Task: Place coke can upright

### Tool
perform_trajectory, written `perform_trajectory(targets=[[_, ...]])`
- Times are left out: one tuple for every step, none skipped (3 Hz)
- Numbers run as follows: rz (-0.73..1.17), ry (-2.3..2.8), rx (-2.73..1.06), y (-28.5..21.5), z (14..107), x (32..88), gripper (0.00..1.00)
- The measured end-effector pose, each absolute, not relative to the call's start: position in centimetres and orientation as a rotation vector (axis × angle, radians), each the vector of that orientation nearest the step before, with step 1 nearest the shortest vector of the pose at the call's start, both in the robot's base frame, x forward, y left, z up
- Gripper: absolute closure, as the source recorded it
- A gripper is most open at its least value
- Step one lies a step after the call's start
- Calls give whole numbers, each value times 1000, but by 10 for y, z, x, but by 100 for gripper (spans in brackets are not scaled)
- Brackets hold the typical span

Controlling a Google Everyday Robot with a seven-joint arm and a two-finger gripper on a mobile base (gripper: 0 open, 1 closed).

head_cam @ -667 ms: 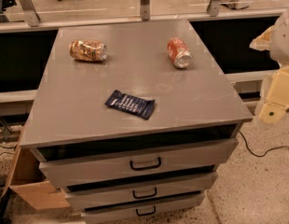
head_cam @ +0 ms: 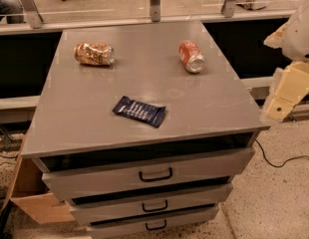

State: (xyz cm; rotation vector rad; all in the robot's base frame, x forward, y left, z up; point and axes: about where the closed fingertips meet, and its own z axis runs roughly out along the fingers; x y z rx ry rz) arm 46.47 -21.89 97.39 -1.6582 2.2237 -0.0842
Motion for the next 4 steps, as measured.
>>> perform_trajectory(targets=[[-29,2206,-1526,-218,966,525,0],[26,2226,-1398,-216,958,567,0],[96,2244,-1267,-195,950,616,0],[115,2275,-1164,-165,946,663,0]])
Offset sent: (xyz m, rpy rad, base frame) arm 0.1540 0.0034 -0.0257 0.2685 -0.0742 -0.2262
